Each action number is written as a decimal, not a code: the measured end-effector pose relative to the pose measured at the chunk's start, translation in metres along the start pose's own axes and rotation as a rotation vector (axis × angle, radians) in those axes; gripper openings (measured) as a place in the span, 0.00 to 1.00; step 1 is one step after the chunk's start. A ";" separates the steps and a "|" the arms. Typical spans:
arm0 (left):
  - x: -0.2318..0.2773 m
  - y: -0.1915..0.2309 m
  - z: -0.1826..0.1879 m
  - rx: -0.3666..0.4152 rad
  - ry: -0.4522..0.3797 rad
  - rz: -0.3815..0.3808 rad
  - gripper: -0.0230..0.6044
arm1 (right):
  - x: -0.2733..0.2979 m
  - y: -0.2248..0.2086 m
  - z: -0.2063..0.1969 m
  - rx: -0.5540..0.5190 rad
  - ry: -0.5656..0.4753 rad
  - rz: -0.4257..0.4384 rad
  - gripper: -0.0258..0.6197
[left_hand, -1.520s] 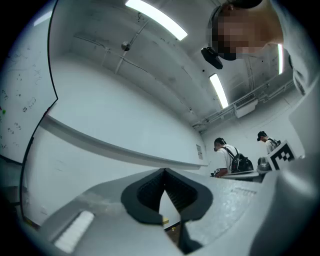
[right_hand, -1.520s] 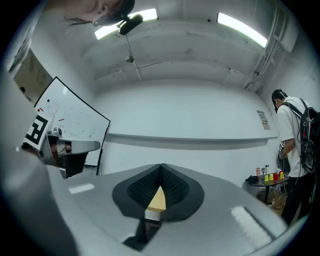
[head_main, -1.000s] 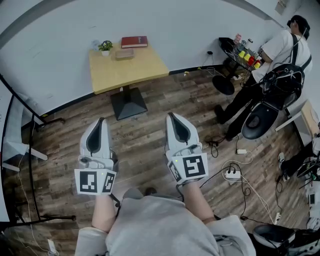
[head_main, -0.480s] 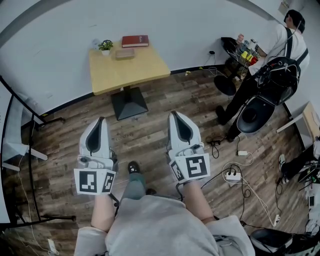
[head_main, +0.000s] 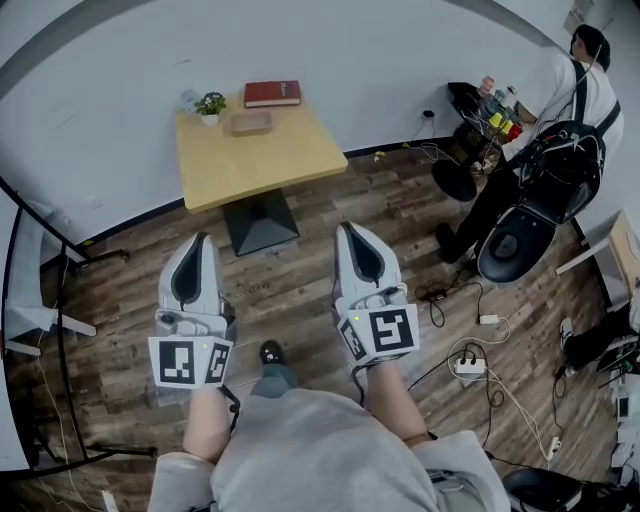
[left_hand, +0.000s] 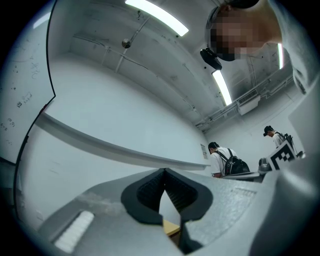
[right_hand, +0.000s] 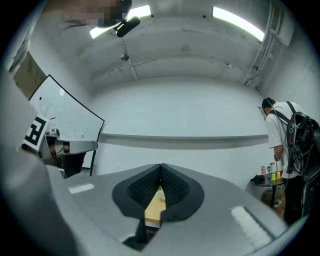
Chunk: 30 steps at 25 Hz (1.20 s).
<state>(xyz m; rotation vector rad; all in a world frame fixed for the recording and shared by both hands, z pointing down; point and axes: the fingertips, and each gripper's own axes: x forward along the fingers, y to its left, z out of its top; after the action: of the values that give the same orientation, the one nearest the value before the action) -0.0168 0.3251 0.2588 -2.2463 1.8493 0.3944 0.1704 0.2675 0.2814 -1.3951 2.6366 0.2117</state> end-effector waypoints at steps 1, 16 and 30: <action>0.007 0.005 -0.001 0.001 0.000 -0.002 0.04 | 0.008 -0.001 0.000 0.001 -0.001 0.000 0.04; 0.093 0.071 -0.031 -0.016 0.009 -0.034 0.04 | 0.110 -0.016 -0.022 0.002 0.008 -0.036 0.04; 0.142 0.120 -0.049 -0.016 0.015 -0.067 0.04 | 0.178 -0.015 -0.038 0.009 0.004 -0.062 0.04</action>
<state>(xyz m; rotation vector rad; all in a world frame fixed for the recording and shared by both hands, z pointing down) -0.1056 0.1539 0.2595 -2.3209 1.7782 0.3833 0.0811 0.1078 0.2826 -1.4728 2.5893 0.1892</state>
